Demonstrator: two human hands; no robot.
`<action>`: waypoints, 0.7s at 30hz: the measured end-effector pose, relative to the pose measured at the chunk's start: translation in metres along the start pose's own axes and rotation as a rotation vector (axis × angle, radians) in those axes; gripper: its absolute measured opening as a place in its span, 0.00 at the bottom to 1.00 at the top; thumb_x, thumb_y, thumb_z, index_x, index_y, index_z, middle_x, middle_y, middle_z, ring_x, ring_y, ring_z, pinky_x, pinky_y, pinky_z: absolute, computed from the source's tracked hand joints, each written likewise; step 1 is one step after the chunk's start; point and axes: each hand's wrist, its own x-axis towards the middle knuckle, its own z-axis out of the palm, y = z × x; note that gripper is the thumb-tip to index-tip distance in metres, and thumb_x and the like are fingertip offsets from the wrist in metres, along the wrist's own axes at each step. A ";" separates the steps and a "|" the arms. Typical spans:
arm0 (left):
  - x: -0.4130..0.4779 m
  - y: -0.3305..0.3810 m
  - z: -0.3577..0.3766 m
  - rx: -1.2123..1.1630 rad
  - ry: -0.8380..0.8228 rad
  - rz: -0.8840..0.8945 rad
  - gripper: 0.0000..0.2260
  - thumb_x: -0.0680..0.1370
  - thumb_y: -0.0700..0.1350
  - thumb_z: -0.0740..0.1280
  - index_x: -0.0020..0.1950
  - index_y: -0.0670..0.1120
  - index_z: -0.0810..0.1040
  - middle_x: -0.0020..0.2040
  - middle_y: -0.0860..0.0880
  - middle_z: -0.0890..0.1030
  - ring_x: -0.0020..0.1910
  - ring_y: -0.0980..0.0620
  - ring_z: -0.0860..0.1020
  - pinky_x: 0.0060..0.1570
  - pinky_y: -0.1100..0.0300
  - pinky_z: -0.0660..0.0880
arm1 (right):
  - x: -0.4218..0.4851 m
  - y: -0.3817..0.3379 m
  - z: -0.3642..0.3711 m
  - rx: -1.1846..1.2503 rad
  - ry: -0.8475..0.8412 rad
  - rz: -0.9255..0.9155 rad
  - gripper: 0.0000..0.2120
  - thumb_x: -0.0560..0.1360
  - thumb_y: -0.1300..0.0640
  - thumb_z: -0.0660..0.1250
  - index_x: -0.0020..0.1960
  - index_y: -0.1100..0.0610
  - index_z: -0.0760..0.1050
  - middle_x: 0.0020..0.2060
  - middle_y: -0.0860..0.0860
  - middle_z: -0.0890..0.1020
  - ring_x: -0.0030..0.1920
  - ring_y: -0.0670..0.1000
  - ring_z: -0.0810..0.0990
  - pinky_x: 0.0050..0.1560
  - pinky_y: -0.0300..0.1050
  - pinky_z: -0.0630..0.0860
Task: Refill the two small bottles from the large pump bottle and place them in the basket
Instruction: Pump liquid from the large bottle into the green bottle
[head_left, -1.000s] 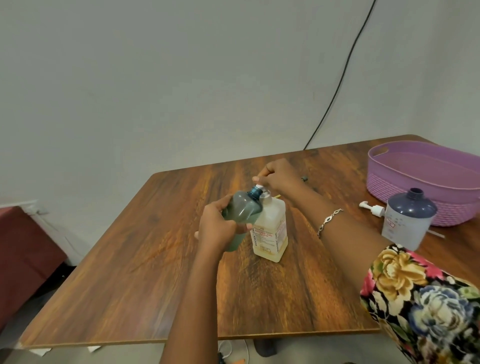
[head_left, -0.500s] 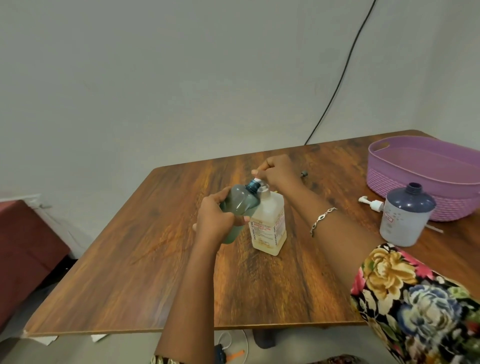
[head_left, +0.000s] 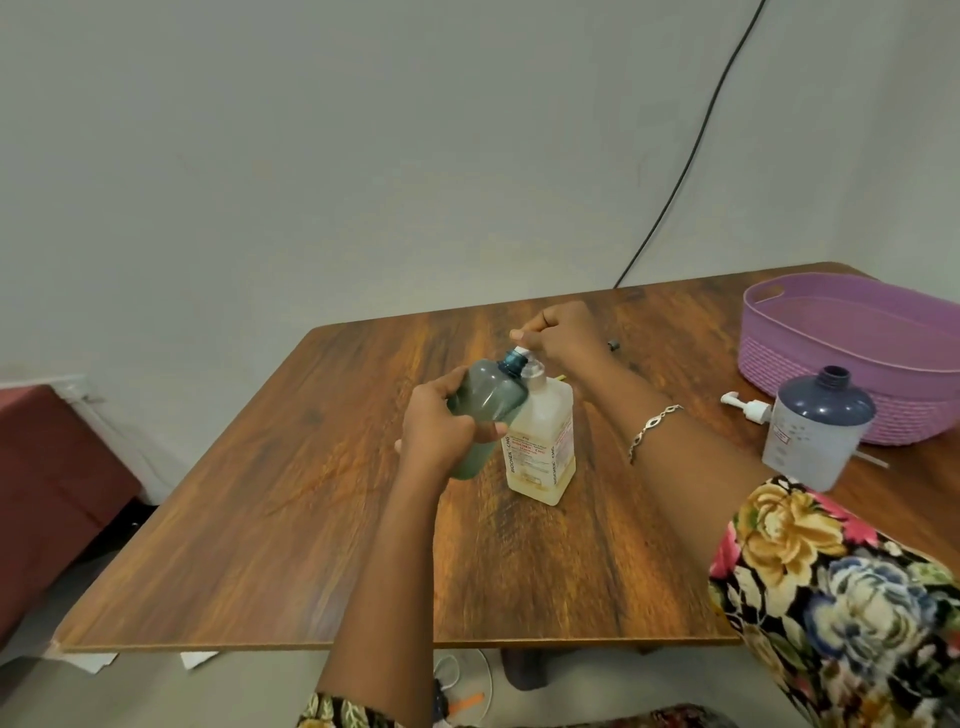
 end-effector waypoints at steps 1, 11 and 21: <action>0.000 0.003 -0.002 -0.011 0.004 0.002 0.36 0.62 0.35 0.77 0.69 0.45 0.71 0.62 0.47 0.76 0.60 0.45 0.74 0.61 0.42 0.70 | 0.000 -0.005 -0.001 -0.007 -0.002 -0.009 0.07 0.71 0.62 0.70 0.35 0.59 0.75 0.33 0.46 0.77 0.34 0.41 0.74 0.30 0.33 0.66; 0.003 -0.005 0.000 0.035 0.004 -0.005 0.37 0.61 0.36 0.78 0.69 0.46 0.72 0.61 0.50 0.76 0.60 0.47 0.73 0.61 0.42 0.69 | 0.002 0.005 0.005 -0.144 0.021 -0.043 0.09 0.72 0.59 0.70 0.34 0.56 0.74 0.31 0.44 0.75 0.31 0.39 0.73 0.29 0.33 0.65; 0.004 0.004 -0.007 0.069 0.021 0.044 0.37 0.62 0.36 0.78 0.69 0.47 0.71 0.62 0.50 0.76 0.60 0.47 0.73 0.62 0.42 0.69 | -0.004 -0.006 0.003 -0.056 0.023 -0.042 0.10 0.72 0.60 0.69 0.33 0.56 0.73 0.35 0.47 0.78 0.34 0.41 0.75 0.29 0.32 0.68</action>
